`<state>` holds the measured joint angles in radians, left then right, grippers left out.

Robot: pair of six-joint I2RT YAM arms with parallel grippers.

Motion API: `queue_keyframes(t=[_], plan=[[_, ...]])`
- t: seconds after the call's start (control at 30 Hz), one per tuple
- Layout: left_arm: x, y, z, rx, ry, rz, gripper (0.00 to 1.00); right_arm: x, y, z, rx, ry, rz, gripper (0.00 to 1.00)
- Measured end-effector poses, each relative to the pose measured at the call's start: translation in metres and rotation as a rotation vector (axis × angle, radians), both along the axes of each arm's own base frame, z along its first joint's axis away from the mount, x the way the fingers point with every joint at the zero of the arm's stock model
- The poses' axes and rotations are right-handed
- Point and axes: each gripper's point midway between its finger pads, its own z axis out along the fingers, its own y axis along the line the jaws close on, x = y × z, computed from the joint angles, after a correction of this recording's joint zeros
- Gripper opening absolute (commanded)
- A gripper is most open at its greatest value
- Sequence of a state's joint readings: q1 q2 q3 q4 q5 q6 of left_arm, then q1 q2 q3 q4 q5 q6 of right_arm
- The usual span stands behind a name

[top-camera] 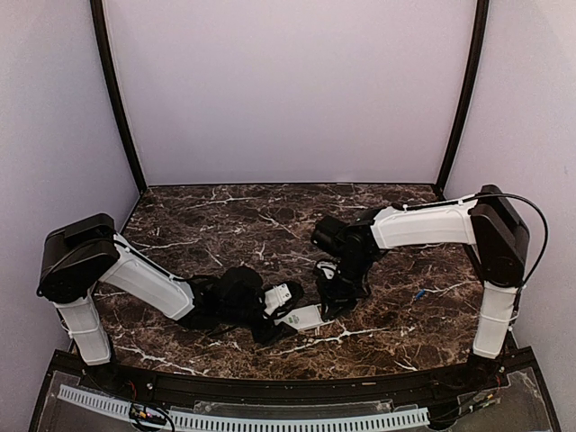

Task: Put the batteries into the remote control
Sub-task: Press the battery in the battery compartment.

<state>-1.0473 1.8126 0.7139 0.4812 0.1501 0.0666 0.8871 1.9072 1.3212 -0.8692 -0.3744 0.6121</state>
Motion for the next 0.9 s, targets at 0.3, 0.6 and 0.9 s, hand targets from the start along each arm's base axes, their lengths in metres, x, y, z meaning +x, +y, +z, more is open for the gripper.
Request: queue_keyframes(t=[0.3,0.6,0.9], plan=[[0.000,0.000,0.000,0.000,0.000,0.000,0.63,0.001,0.001,-0.001,0.004,-0.005,0.001,0.13],[0.000,0.000,0.000,0.000,0.000,0.000,0.63,0.002,-0.001,-0.006,-0.014,-0.006,0.000,0.13],[0.000,0.000,0.000,0.000,0.000,0.000,0.63,0.001,-0.001,-0.010,-0.021,0.002,0.001,0.11]])
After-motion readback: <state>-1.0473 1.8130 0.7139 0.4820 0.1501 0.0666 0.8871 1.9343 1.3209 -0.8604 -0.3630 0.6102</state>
